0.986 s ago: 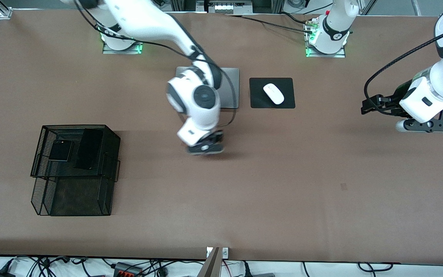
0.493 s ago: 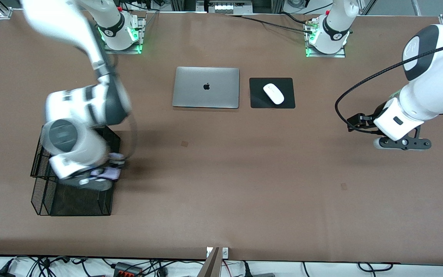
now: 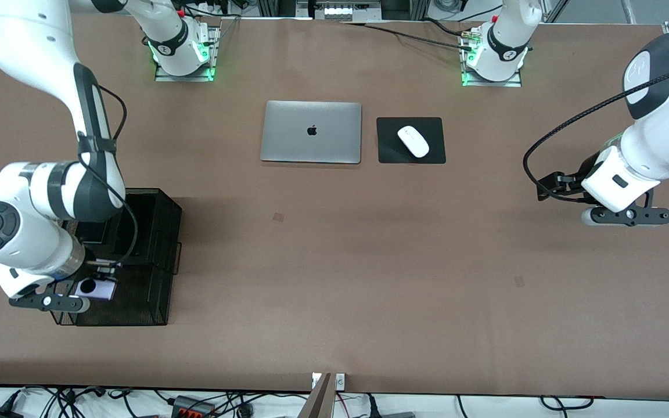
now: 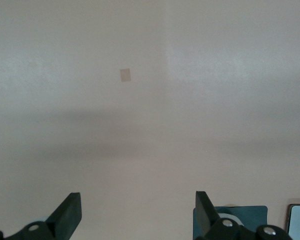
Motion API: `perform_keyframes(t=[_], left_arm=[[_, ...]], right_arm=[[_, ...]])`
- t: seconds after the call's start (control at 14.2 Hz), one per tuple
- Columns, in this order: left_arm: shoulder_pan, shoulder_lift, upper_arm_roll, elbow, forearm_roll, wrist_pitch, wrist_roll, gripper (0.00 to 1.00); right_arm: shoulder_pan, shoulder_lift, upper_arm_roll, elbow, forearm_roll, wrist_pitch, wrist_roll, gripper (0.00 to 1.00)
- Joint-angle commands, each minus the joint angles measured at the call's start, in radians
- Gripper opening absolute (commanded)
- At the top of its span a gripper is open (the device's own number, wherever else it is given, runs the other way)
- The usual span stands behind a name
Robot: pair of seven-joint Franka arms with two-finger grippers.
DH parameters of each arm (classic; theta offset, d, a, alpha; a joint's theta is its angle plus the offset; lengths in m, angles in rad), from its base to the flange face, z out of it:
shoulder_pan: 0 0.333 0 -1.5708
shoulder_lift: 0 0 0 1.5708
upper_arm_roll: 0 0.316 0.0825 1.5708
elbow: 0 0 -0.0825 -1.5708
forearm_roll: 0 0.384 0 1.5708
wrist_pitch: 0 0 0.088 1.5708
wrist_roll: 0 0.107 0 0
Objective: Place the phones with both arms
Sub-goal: 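Carry the white phone into the basket while the left gripper returns to rest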
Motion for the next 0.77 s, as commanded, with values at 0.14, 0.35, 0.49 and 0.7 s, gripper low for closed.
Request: perform_keyframes(t=[0.14, 0.35, 0.49, 0.7], left_arm=[[0.027, -0.095, -0.006, 0.007, 0.005, -0.078, 0.136, 1.00], [-0.048, -0.145, 0.049, 0.027, 0.010, -0.079, 0.148, 1.00], [-0.050, -0.150, 0.049, 0.029, 0.014, -0.078, 0.148, 1.00], [-0.048, -0.199, 0.064, -0.013, 0.013, -0.124, 0.145, 1.00]], right_arm=[[-0.029, 0.102, 0.018, 0.036, 0.009, 0.072, -0.033, 0.12], [-0.061, 0.119, 0.018, 0.025, 0.012, 0.091, -0.058, 0.17], [-0.083, 0.122, 0.021, -0.001, 0.018, 0.092, -0.075, 0.41], [-0.083, 0.112, 0.019, -0.005, 0.105, 0.079, -0.078, 1.00]])
